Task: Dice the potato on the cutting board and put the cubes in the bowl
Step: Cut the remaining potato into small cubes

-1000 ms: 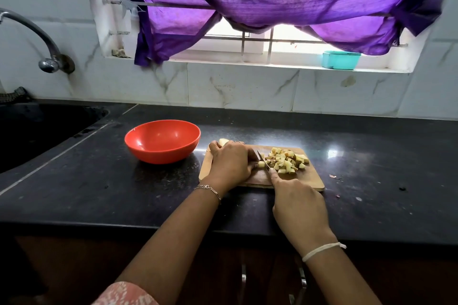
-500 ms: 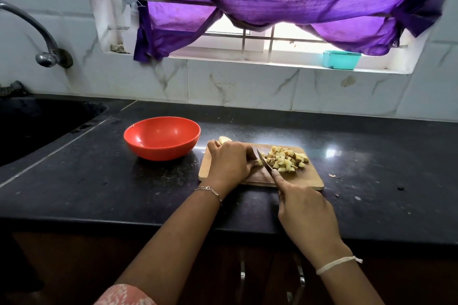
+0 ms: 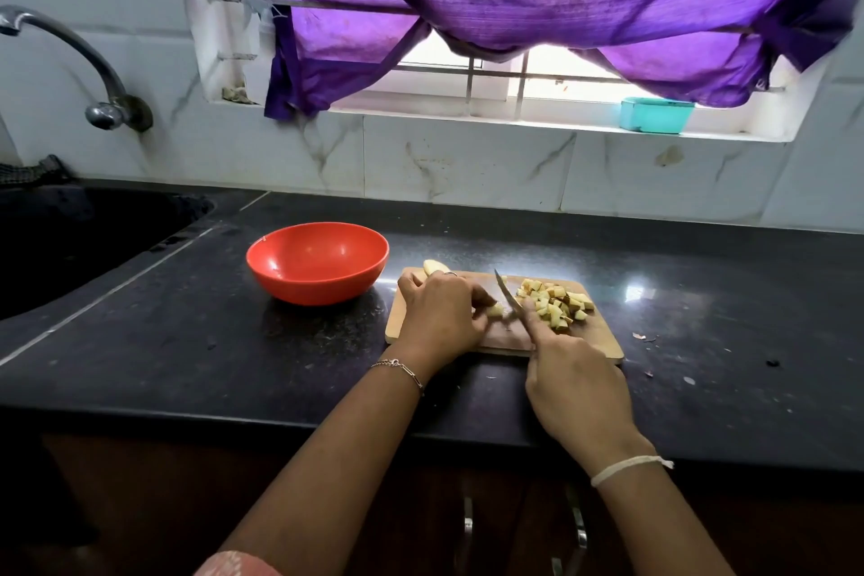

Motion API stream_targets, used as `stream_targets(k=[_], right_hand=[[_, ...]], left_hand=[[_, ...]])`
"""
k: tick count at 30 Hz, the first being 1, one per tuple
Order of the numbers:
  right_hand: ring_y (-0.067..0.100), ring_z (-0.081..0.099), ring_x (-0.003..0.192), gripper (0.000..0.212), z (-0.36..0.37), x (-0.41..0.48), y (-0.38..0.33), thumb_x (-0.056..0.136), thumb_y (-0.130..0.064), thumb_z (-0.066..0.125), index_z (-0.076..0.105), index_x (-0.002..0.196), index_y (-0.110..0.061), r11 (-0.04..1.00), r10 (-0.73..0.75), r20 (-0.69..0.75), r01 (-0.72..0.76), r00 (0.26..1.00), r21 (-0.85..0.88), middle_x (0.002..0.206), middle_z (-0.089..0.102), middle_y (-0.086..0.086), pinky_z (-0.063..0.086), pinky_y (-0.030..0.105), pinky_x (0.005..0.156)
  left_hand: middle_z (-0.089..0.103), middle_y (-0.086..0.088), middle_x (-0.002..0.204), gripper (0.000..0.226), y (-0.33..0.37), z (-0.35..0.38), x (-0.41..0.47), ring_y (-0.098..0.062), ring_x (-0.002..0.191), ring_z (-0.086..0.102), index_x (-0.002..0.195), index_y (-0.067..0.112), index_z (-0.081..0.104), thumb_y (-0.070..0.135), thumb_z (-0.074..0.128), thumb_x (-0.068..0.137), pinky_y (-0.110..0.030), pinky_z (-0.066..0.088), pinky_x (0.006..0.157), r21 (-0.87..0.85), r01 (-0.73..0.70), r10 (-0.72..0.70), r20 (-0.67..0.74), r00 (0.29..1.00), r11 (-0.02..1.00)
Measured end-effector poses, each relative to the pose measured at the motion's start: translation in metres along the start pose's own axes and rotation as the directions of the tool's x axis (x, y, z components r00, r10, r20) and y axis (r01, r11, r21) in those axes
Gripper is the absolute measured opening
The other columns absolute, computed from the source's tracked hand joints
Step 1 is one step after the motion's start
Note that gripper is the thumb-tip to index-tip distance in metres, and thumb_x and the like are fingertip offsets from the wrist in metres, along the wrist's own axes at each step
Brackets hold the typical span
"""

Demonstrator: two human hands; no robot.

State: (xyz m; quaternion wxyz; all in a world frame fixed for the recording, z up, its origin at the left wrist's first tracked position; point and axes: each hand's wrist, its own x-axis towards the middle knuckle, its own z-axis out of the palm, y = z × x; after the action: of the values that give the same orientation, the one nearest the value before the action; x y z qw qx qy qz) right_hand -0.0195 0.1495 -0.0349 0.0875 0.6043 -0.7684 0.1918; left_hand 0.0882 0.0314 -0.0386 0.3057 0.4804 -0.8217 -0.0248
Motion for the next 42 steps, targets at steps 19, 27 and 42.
stream_targets(k=[19,27,42], right_hand=[[0.018,0.062,0.095,0.046,-0.002,-0.016,0.01,0.099,-0.028,0.043,0.041,0.143,-0.04,0.997,-0.053,-0.13,0.06,0.99,0.046,0.106,0.065,-0.003,0.048,0.03,0.073],[0.018,0.06,0.104,0.054,0.003,-0.003,0.0,0.098,-0.012,0.037,0.029,0.15,-0.025,0.988,-0.128,-0.073,0.121,0.989,-0.095,0.118,0.06,-0.002,0.049,0.028,0.08],[0.018,0.063,0.093,0.055,0.006,-0.02,0.0,0.097,-0.015,0.041,0.033,0.148,-0.034,0.999,-0.048,-0.105,0.047,0.993,-0.013,0.1,0.06,-0.005,0.046,0.029,0.067]], left_hand=[[0.071,0.018,0.083,0.008,0.004,0.005,0.008,0.002,0.095,0.06,0.087,0.033,0.07,0.038,0.069,0.08,-0.04,0.021,0.092,-0.206,0.185,-0.196,-0.031,0.98,0.961],[0.072,0.019,0.086,0.011,0.003,0.004,0.008,0.002,0.097,0.058,0.092,0.034,0.072,0.037,0.069,0.082,-0.04,0.021,0.093,-0.206,0.196,-0.2,0.002,0.98,0.959],[0.073,0.019,0.094,0.019,-0.007,0.001,0.005,0.001,0.103,0.061,0.096,0.036,0.074,0.043,0.074,0.079,-0.044,0.031,0.102,-0.26,0.176,-0.176,0.025,0.984,0.949]])
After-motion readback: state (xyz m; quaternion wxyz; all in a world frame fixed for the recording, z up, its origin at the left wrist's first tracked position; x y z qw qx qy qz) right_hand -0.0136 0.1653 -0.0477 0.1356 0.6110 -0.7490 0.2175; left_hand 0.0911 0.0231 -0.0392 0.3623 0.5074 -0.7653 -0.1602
